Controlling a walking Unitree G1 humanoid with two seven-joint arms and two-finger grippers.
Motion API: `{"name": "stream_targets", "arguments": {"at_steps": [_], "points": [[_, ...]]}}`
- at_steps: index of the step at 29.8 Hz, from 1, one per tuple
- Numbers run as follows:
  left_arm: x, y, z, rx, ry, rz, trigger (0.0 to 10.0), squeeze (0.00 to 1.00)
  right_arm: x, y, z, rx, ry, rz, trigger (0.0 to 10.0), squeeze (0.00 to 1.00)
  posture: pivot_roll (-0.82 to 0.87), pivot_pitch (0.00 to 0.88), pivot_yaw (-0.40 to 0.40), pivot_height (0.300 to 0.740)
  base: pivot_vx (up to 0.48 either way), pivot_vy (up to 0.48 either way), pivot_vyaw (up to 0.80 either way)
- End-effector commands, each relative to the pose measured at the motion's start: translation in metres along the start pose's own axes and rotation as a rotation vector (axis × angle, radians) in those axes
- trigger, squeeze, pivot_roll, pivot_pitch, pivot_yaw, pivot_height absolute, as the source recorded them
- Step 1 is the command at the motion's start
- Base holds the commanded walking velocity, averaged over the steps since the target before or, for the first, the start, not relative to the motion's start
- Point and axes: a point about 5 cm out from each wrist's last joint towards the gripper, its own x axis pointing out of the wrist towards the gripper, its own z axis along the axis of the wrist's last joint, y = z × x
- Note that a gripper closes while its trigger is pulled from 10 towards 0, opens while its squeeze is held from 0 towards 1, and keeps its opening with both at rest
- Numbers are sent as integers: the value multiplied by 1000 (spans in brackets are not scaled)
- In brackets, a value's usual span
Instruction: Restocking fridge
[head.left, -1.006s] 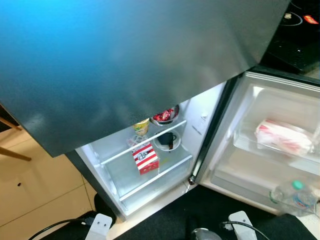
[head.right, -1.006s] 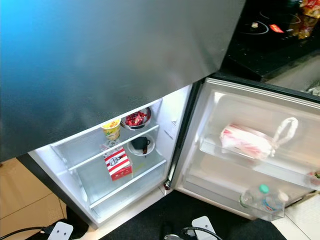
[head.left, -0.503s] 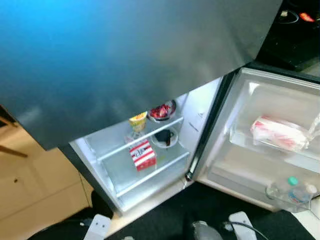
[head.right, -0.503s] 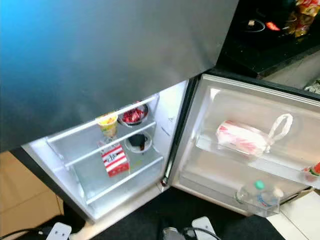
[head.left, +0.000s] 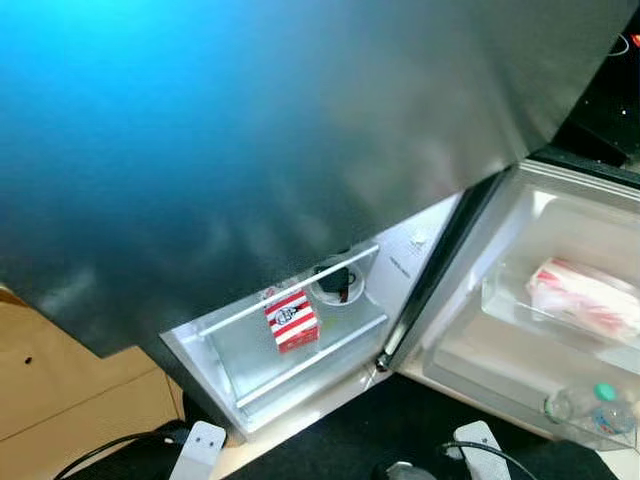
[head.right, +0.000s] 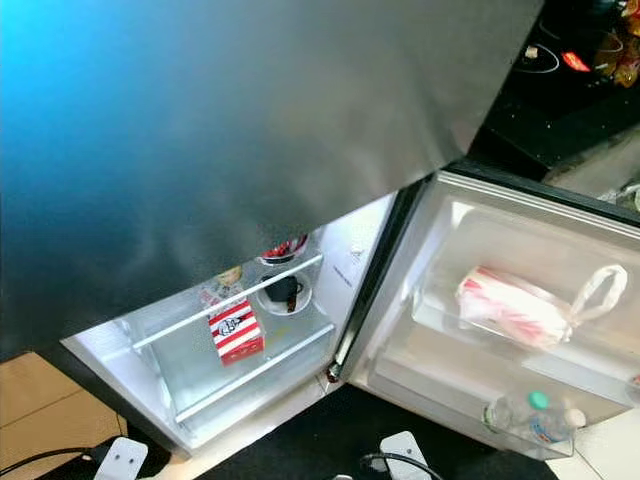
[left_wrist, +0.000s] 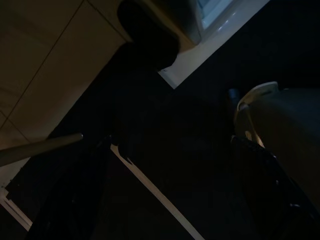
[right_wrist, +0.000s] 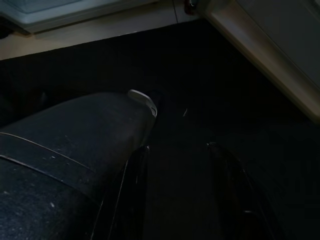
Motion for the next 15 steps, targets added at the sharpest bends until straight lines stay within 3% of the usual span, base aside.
{"name": "stream_targets", "arguments": {"at_steps": [1, 15], "points": [[-3, 2, -13, 0, 43, -3, 10000, 0, -2, 0, -8, 5, 23, -3, 10000, 0, -58, 72, -52, 740, 0, 0, 0], [-4, 2, -15, -2, 47, -5, 10000, 0, -1, 1, -7, 6, 18, 0, 10000, 0, -56, 69, -50, 740, 0, 0, 0]]}}
